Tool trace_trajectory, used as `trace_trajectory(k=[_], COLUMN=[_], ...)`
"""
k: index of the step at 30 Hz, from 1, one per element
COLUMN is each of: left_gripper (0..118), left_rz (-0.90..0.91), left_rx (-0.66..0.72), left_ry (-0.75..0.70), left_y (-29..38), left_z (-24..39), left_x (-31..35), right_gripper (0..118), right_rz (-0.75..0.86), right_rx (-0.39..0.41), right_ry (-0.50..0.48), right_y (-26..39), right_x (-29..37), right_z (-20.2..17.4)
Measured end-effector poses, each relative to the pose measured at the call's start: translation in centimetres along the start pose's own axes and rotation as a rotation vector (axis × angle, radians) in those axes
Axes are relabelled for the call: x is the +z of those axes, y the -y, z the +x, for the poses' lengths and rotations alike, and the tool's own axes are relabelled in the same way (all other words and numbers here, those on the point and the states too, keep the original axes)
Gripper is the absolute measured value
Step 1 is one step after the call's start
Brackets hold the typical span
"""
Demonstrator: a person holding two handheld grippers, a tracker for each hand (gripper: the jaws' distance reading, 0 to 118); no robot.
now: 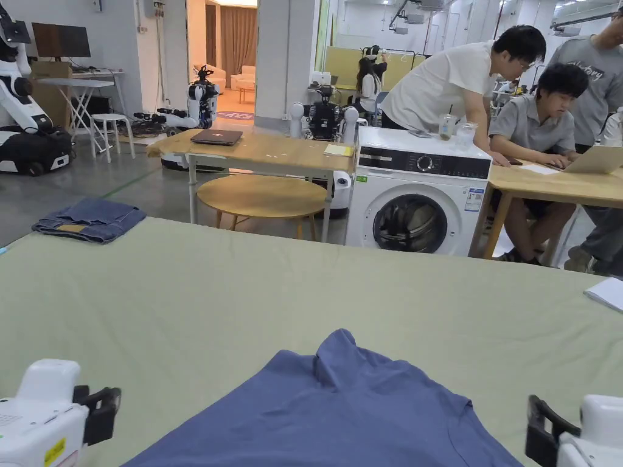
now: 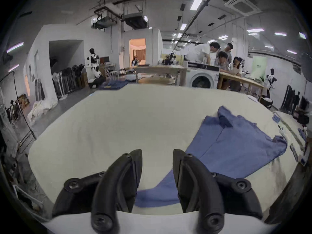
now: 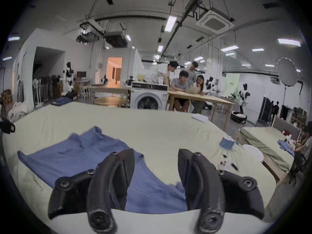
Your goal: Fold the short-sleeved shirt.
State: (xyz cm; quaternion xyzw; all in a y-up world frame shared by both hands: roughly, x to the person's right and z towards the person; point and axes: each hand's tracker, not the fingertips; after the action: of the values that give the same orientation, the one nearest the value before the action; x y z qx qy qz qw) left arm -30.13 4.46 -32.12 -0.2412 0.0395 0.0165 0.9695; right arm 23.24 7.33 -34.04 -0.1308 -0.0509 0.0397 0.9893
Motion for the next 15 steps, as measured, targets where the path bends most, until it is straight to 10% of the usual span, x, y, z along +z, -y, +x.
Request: trace_trajectory(k=[6, 9, 11, 15], left_gripper=[34, 22, 1, 0], left_rz=[0.15, 0.217, 0.234, 0.266], left_rx=[-0.065, -0.064, -0.079, -0.07], left_ry=[0.015, 0.042, 0.038, 0.044], left_y=[-1.4, -2.2, -2.8, -3.7], left_z=[7.1, 9.9, 11.6, 13.3], left_x=[-0.1, 0.5, 0.7, 1.2], right_gripper=[51, 15, 6, 0], right_rz=[0.099, 0.136, 0.149, 0.131], right_rx=[-0.003, -0.047, -0.049, -0.073], right_ry=[-0.04, -0.068, -0.053, -0.084], right_y=[-1.7, -2.3, -2.5, -3.0], right_x=[0.8, 1.2, 1.5, 1.4], right_z=[-6.0, -7.7, -8.7, -9.6])
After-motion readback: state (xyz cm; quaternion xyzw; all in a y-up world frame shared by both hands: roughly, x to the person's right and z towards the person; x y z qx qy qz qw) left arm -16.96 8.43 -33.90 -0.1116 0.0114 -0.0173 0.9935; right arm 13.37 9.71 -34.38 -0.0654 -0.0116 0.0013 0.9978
